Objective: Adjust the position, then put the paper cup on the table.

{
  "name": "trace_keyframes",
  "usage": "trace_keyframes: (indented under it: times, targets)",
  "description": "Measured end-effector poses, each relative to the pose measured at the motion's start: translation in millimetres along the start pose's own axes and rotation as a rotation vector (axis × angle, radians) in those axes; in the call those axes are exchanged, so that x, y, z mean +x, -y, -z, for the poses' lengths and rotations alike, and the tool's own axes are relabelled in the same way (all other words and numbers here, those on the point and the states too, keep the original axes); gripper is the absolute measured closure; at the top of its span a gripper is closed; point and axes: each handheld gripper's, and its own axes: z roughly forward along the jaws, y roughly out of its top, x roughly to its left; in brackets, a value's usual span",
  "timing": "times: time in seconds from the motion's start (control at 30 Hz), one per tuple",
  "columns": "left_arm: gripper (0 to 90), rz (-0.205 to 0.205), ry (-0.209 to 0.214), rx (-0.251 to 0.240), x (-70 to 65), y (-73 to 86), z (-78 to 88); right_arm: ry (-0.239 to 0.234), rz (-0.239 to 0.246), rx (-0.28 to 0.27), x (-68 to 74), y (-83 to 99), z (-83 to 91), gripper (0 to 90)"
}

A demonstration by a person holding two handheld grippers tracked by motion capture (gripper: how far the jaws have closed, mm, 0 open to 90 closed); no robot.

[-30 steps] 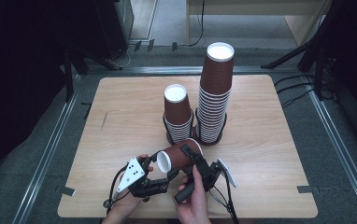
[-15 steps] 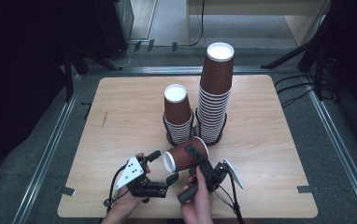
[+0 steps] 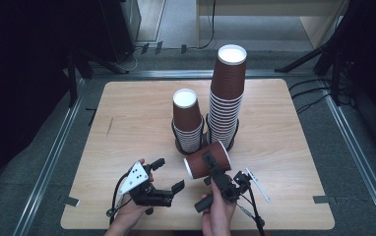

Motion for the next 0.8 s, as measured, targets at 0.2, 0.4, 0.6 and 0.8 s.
trace_keyframes:
  times: [0.2, 0.4, 0.6, 0.8]
  targets:
    - [0.0, 0.003, -0.011, 0.026, 1.9, 1.2, -0.1, 0.023, 0.112, -0.045, 3.9, -6.6, 4.6, 7.9]
    - [0.0, 0.012, -0.015, 0.030, 4.6, 1.0, 2.1, 0.039, 0.187, -0.080, 11.9, -11.6, 10.1, 7.8]
    - [0.0, 0.013, -0.035, 0.031, 8.1, 0.5, 6.1, 0.042, 0.301, -0.113, 21.5, -17.8, 13.3, 7.8]
    - [0.0, 0.028, -0.058, 0.030, 14.0, -0.6, 11.1, 0.052, 0.416, -0.138, 28.7, -23.4, 14.2, 7.8]
